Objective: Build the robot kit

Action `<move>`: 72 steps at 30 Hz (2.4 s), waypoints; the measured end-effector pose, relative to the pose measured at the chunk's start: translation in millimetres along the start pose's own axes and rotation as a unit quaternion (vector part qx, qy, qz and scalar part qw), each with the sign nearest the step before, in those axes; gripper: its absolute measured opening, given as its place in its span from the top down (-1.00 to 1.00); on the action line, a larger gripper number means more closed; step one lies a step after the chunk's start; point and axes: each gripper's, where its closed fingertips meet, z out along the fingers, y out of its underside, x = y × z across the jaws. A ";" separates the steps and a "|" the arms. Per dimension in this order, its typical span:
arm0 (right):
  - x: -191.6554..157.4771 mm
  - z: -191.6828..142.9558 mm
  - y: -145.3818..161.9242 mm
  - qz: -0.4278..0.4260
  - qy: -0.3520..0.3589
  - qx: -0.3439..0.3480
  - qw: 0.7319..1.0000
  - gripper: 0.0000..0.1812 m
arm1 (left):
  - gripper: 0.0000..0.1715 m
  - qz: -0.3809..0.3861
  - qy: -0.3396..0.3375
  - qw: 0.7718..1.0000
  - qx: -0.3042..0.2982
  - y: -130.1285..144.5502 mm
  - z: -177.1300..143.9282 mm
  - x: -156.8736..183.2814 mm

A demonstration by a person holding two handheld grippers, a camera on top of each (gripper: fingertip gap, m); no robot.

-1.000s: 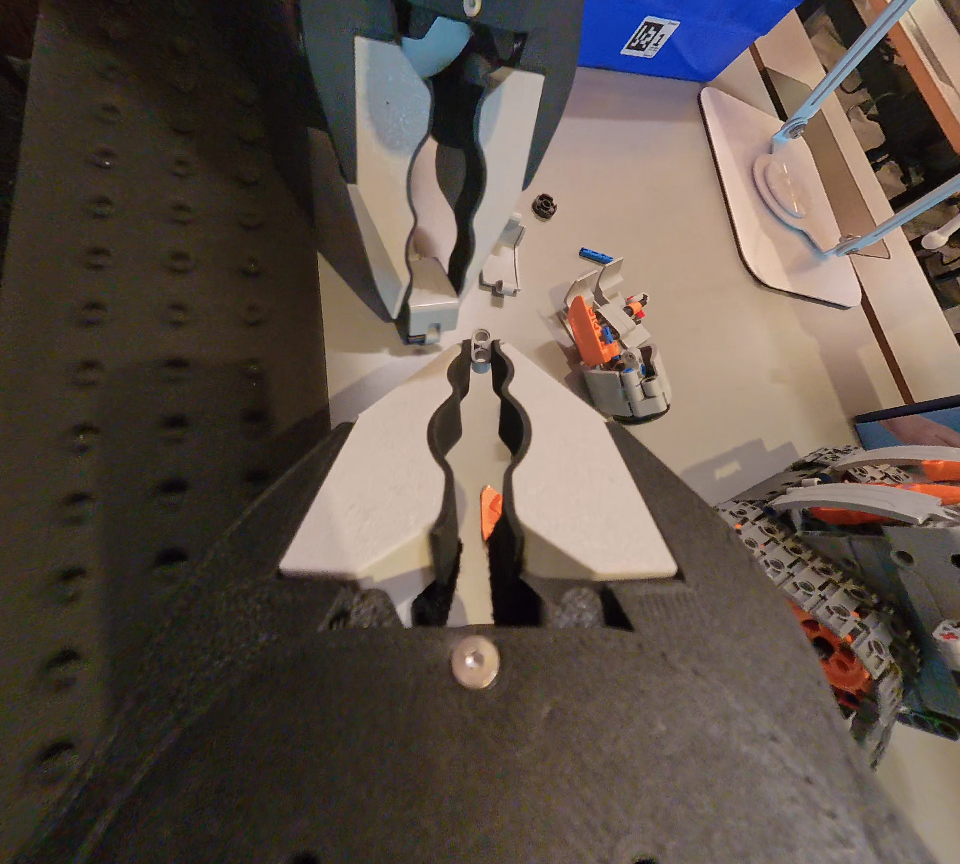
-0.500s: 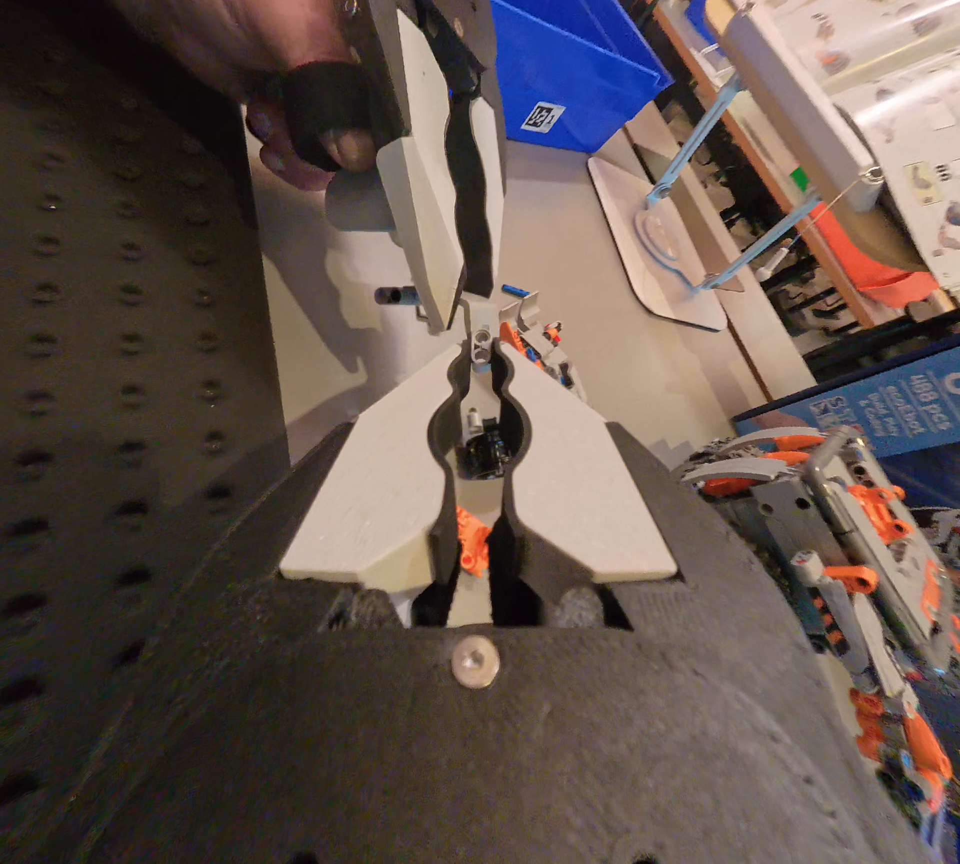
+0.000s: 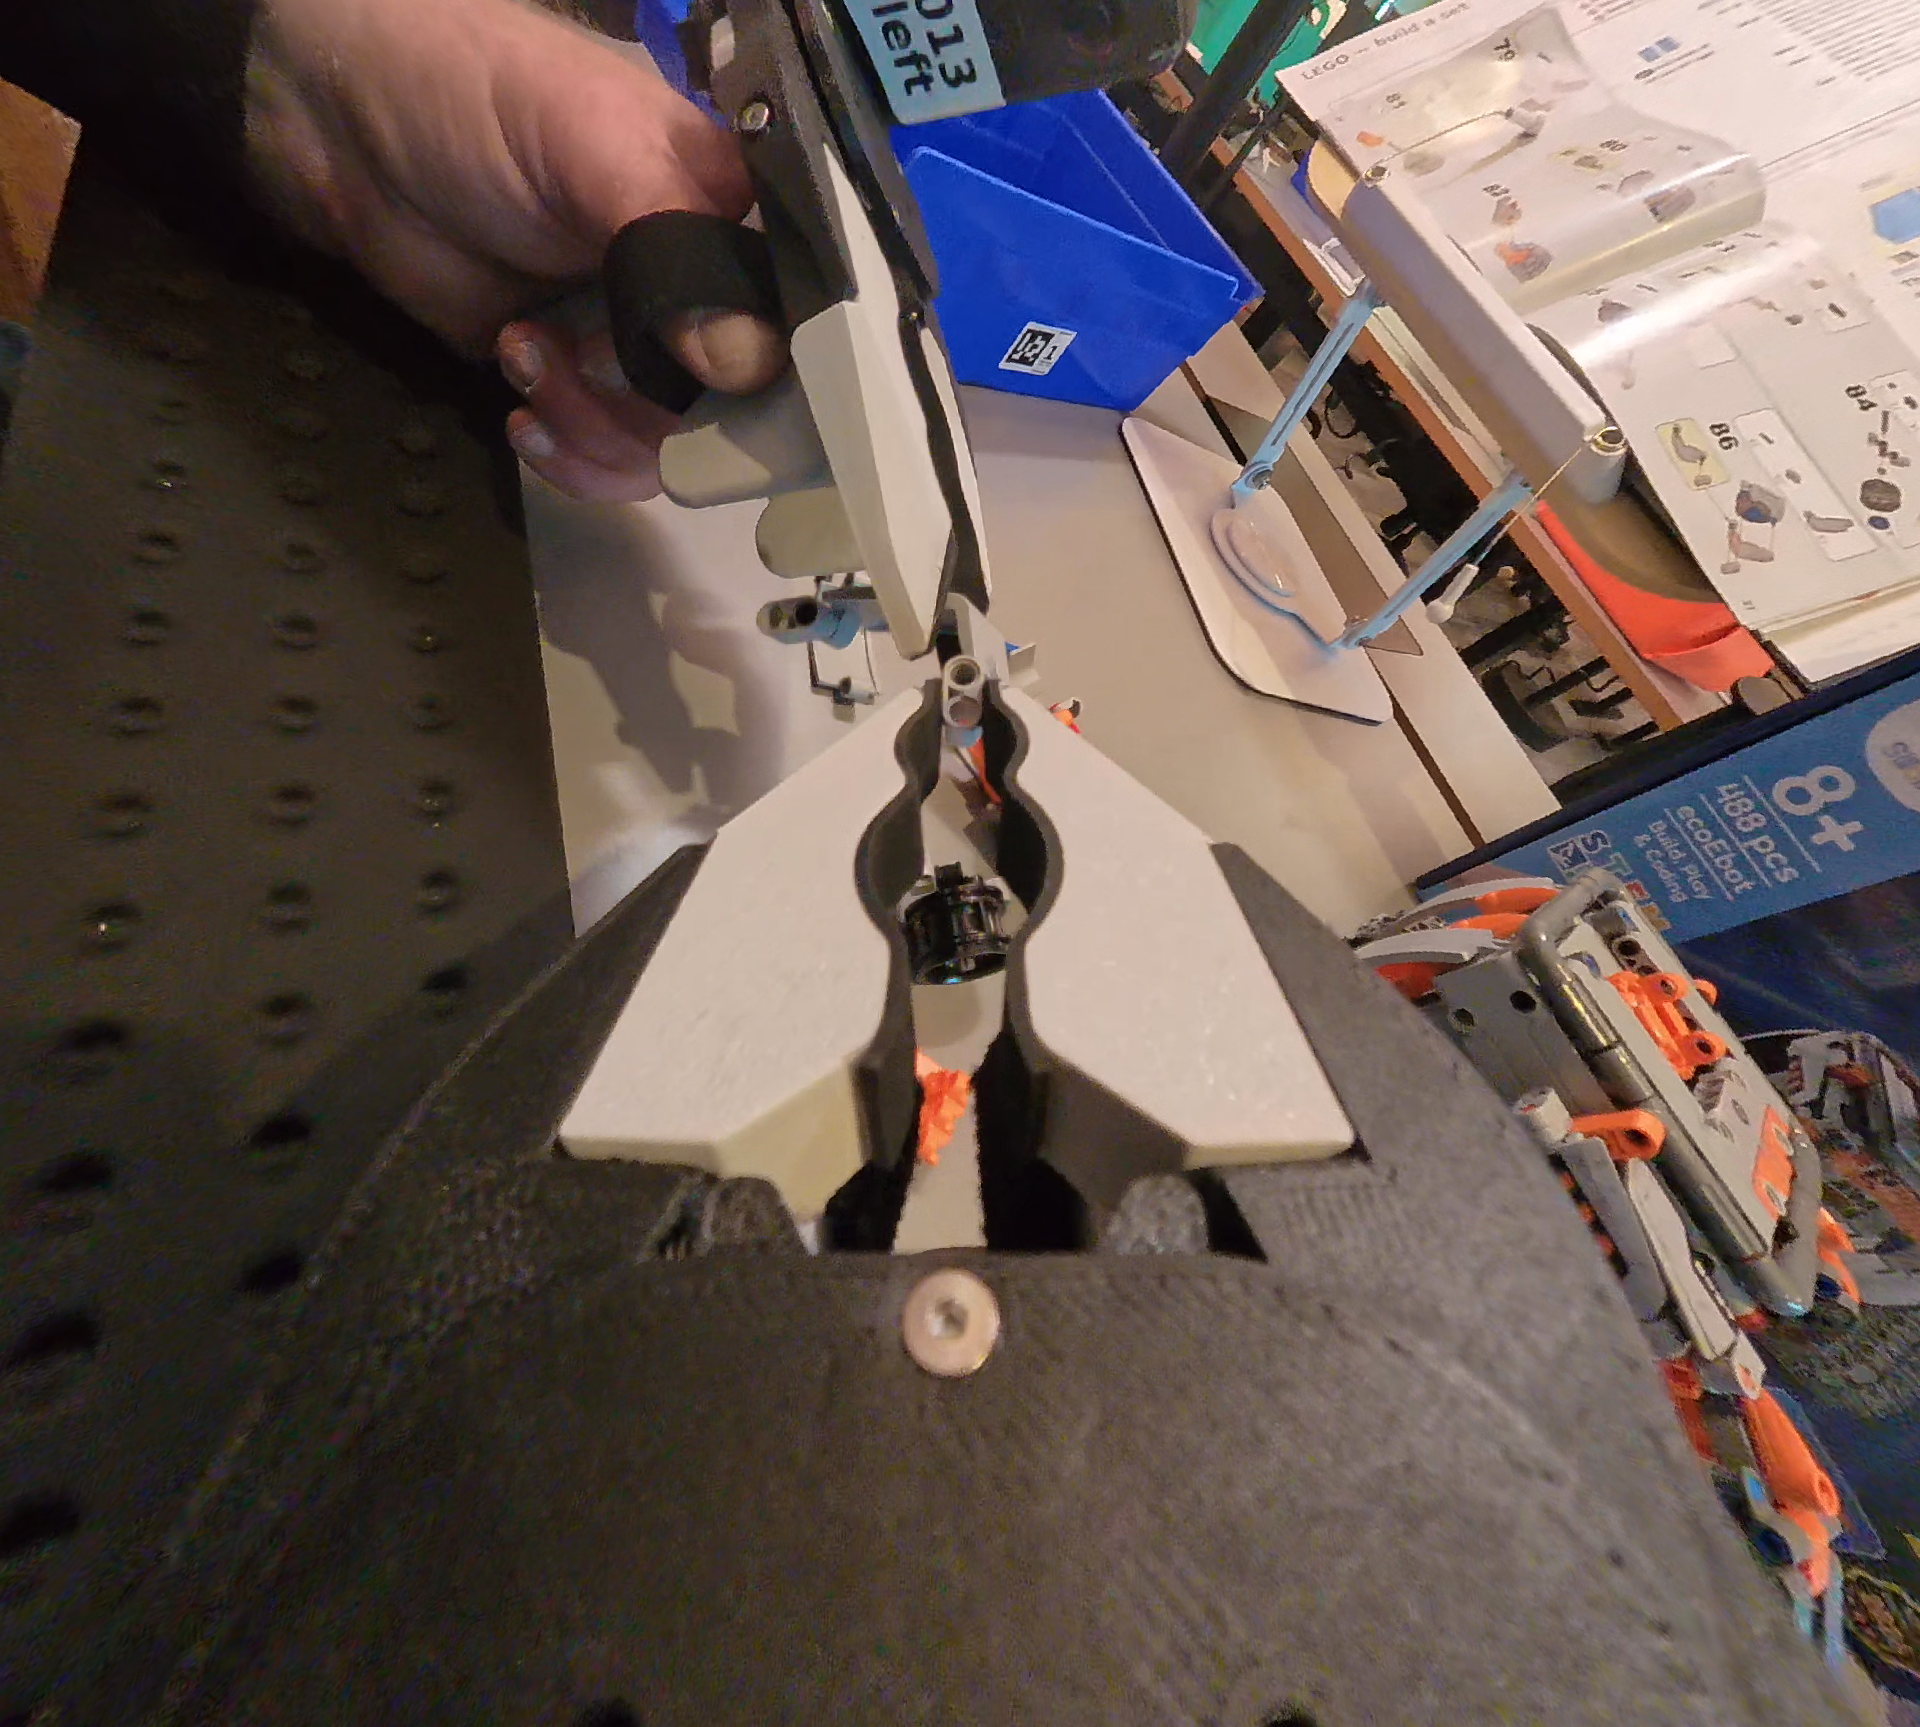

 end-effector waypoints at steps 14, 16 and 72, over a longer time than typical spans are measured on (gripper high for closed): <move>6.2 -15.6 -24.3 -0.028 0.029 0.078 0.996 0.94 | 0.73 -0.059 0.106 0.991 0.056 -15.4 -1.9 23.7; 6.1 -16.7 -24.7 -0.026 0.026 0.082 0.996 0.94 | 0.73 -0.063 0.111 0.990 0.059 -16.0 -1.8 24.6; 11.0 -9.7 -15.2 -0.161 0.122 0.002 0.979 0.94 | 0.73 0.011 0.043 0.998 0.033 -8.1 4.5 18.9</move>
